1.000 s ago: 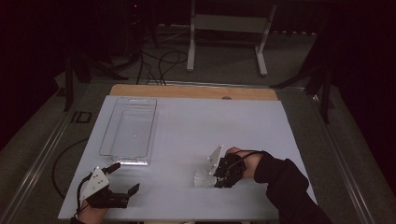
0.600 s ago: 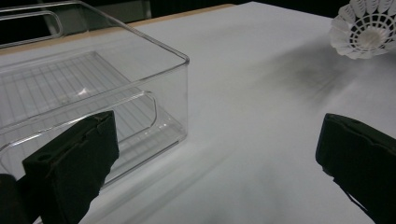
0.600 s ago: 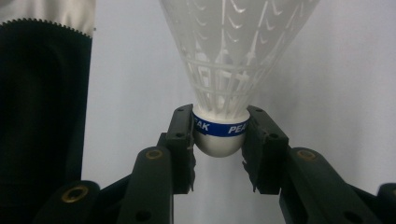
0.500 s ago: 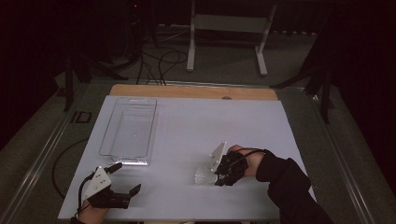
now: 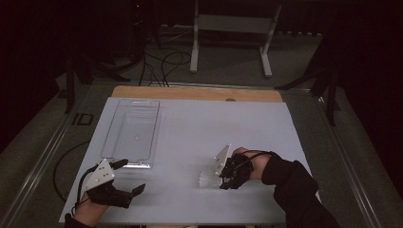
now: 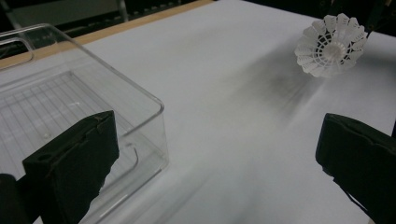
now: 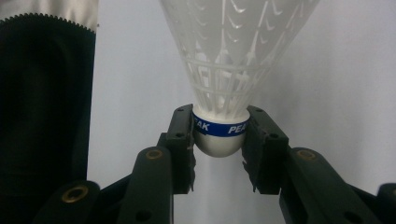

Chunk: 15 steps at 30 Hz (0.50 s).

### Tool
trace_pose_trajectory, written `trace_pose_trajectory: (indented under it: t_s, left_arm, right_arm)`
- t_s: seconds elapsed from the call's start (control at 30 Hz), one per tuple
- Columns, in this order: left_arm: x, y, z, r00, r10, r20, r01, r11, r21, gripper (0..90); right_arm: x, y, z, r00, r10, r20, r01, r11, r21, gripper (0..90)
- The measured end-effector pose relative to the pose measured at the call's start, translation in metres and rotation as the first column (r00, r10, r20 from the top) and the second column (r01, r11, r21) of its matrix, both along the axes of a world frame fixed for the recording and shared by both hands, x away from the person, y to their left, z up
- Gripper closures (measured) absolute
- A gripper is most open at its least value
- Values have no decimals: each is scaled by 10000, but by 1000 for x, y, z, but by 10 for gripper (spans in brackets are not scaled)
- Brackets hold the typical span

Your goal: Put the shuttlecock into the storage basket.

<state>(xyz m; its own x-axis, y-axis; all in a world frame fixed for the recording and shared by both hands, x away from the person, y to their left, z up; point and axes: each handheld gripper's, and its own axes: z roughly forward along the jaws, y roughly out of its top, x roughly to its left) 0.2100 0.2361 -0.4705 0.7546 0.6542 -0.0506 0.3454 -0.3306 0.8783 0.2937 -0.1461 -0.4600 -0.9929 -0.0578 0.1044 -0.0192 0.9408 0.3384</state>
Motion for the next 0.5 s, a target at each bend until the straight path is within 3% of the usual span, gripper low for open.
trace_pose_trajectory:
  t_s: [0.17,0.3,0.5]
  left_arm:
    - [7,-6,12,9992,-191,-353,203,9992,332,4]
    - [14,-10,18,9962,-279,-828,304,9991,295,4]
    - [21,-22,33,9923,-614,-1078,672,9964,514,4]
  right_arm:
    - [0,0,4,9999,15,117,-17,9999,151,658]
    - [-1,0,6,9999,67,143,-73,9993,365,658]
    - [-1,0,6,10000,77,24,-78,9987,500,658]
